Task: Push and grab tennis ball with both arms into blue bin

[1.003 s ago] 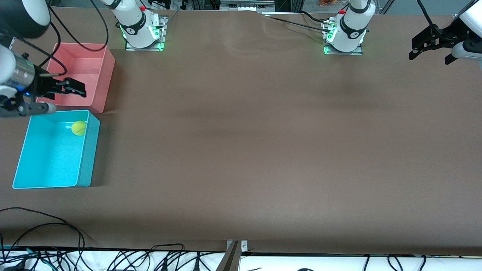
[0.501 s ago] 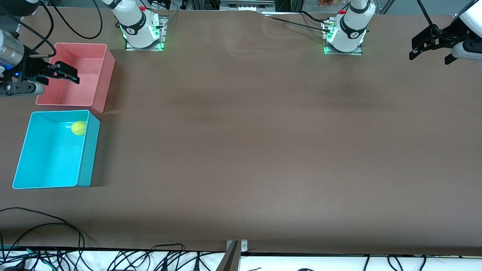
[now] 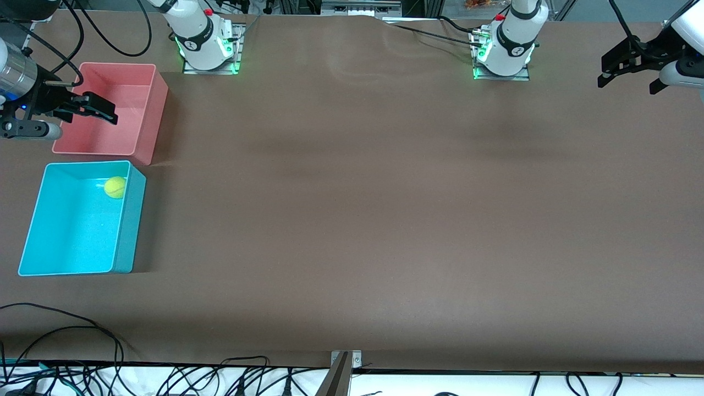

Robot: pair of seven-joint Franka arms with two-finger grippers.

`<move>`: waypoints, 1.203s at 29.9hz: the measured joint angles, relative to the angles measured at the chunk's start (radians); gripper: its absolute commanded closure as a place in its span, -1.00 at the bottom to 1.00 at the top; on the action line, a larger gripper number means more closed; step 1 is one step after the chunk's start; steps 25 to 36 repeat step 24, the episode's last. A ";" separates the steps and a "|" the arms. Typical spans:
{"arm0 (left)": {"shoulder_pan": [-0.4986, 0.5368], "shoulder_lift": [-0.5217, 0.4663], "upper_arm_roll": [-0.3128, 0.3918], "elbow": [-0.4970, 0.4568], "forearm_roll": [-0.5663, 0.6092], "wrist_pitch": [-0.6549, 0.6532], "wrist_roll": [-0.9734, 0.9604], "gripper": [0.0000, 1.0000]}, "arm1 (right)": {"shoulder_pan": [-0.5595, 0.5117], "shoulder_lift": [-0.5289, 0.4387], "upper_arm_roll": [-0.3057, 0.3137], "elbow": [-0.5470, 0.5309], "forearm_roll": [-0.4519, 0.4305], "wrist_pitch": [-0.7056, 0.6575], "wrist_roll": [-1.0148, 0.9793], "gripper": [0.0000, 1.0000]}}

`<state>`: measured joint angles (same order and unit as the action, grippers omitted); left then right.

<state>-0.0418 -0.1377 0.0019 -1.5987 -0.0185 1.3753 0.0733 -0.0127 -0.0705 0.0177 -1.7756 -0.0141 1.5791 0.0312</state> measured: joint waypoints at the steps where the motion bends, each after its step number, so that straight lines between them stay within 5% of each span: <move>1: 0.000 0.000 0.000 0.000 0.000 0.000 0.000 -1.00 | 0.000 0.001 0.000 0.000 0.000 0.002 0.001 -1.00; 36: 0.000 0.000 0.000 0.000 0.000 0.000 0.000 -1.00 | 0.000 0.024 0.001 0.017 0.004 0.012 0.003 -1.00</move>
